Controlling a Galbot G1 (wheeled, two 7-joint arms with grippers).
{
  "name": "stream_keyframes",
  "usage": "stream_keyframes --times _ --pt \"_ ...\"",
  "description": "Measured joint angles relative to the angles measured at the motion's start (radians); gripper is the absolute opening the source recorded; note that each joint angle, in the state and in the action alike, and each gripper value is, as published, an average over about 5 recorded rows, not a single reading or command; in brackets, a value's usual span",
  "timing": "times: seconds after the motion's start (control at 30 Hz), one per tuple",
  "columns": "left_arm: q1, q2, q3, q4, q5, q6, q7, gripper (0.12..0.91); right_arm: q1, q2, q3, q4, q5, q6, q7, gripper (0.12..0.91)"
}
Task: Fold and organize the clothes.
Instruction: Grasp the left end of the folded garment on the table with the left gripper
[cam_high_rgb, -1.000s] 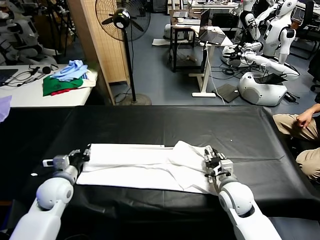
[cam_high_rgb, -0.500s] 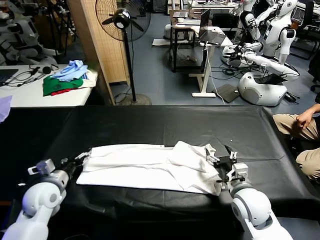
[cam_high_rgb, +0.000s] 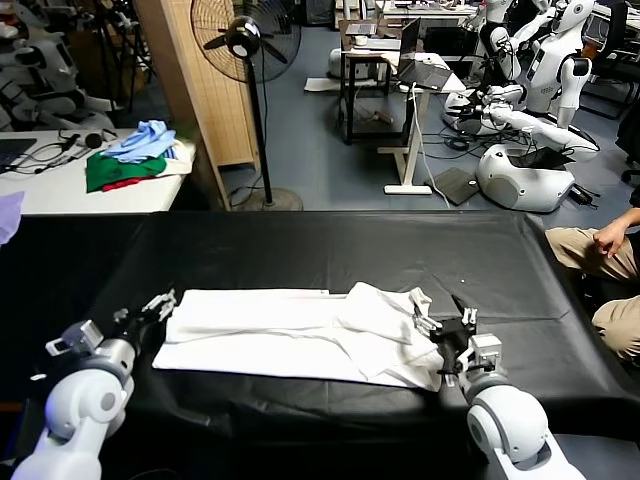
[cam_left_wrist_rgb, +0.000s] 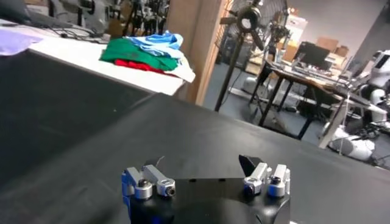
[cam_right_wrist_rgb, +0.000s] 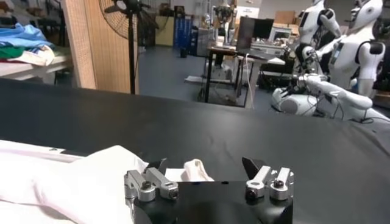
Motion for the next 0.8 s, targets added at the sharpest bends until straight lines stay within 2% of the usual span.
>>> stream_keyframes --times 0.4,0.5,0.73,0.8 --pt "0.092 -0.049 0.018 0.013 0.072 -0.016 0.072 0.783 0.005 -0.006 -0.004 -0.003 0.002 0.000 -0.007 0.798" --pt "0.104 -0.052 0.023 0.015 0.093 -0.021 0.090 0.684 0.005 -0.004 -0.007 -0.004 0.000 -0.001 -0.007 0.798" --pt "0.120 -0.061 0.035 0.033 0.137 -0.035 0.114 0.290 0.006 -0.002 -0.011 -0.006 -0.003 -0.001 -0.011 0.798" --pt "0.117 -0.064 0.035 0.039 0.130 -0.031 0.115 0.201 0.007 -0.001 -0.011 -0.006 -0.004 -0.002 -0.012 0.798"
